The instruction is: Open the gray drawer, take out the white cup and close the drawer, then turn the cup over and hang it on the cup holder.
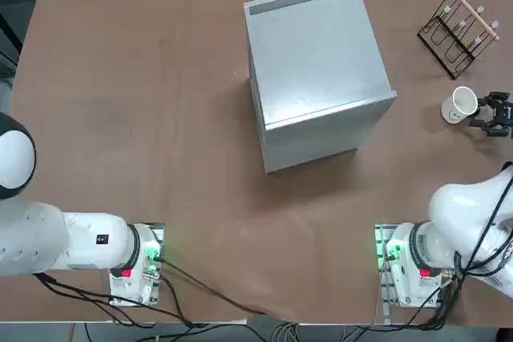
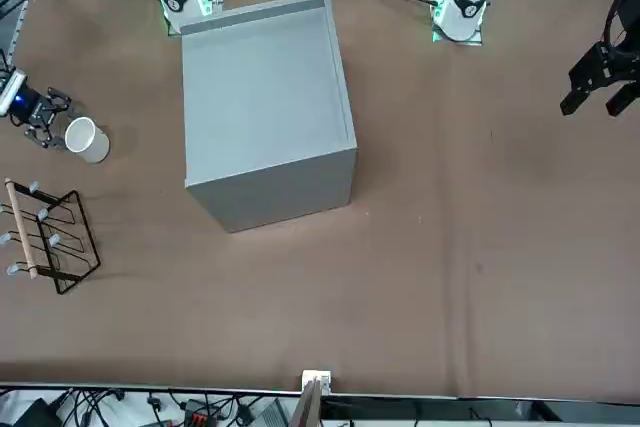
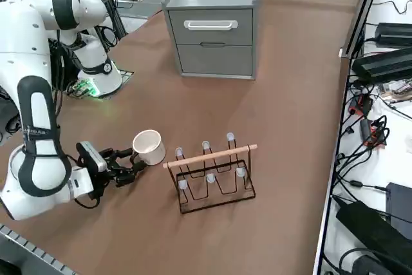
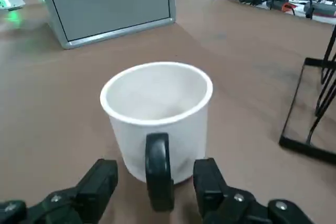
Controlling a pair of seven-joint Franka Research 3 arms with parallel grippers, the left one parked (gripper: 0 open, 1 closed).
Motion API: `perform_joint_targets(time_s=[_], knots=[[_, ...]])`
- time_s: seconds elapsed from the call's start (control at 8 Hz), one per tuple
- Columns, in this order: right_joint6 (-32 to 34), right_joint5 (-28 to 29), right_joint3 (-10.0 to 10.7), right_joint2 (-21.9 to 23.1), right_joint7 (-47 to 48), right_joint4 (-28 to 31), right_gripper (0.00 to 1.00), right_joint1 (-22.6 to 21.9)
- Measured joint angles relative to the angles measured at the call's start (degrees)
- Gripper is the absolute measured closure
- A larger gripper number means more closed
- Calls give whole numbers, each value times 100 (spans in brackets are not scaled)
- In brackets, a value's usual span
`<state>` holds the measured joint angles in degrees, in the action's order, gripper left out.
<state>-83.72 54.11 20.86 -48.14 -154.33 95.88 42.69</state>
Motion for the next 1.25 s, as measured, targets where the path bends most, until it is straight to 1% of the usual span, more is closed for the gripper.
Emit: perform_joint_targets(time_s=[0.12, 0.25, 0.38, 0.5, 0.62, 0.88, 1.0, 1.12, 1.25], knots=[[7, 5, 0, -31, -2, -34, 16, 10], [11, 7, -1, -36, -2, -46, 24, 11], [15, 7, -1, -36, -2, -56, 35, 11], [17, 8, -1, -36, -2, -60, 56, 11], [17, 10, -1, -36, 3, -61, 70, 12], [54, 8, -2, -35, 38, -154, 80, 9], [163, -38, -2, -19, 140, -279, 80, 1], [262, -206, -2, 60, 304, -413, 80, -17], [315, -497, -5, 252, 517, -534, 80, -36]])
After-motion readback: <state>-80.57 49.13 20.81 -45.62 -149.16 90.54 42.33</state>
